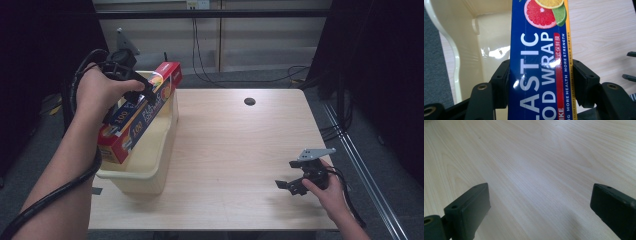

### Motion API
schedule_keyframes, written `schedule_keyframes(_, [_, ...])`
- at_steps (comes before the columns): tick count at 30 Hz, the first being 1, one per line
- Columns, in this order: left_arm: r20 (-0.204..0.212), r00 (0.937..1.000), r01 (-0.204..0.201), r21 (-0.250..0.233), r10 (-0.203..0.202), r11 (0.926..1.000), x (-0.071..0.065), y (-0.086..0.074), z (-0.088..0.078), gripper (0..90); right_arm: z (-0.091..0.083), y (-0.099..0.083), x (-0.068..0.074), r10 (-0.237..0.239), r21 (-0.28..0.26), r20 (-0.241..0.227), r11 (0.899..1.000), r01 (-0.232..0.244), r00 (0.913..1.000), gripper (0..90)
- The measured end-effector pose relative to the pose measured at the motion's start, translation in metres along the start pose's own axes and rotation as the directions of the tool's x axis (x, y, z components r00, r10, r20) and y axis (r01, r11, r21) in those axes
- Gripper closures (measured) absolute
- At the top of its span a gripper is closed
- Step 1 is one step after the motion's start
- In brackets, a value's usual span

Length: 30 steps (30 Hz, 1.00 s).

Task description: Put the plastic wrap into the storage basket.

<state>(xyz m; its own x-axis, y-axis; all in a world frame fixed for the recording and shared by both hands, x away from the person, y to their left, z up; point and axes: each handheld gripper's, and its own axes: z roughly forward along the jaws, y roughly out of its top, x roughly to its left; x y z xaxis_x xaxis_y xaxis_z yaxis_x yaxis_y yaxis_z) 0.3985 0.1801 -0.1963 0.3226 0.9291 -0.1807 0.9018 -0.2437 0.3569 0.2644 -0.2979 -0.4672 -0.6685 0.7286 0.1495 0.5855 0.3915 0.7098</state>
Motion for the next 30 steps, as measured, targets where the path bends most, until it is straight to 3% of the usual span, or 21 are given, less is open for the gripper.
schedule_keyframes(12, [-0.023, 0.9993, 0.029, -0.004, -0.029, 0.9996, 0.01, -0.006, 0.001, 41.1, 0.0, 0.001, 0.0, -0.003, -0.002, -0.001, 1.0, 0.003, 1.0, 2.7])
schedule_keyframes(30, [-0.042, 0.9973, 0.061, 0.015, -0.061, 0.998, 0.023, -0.015, 0.015, 41.0, 0.0, 0.001, 0.001, -0.005, -0.004, 0.006, 1.0, 0.005, 1.0, 2.7])
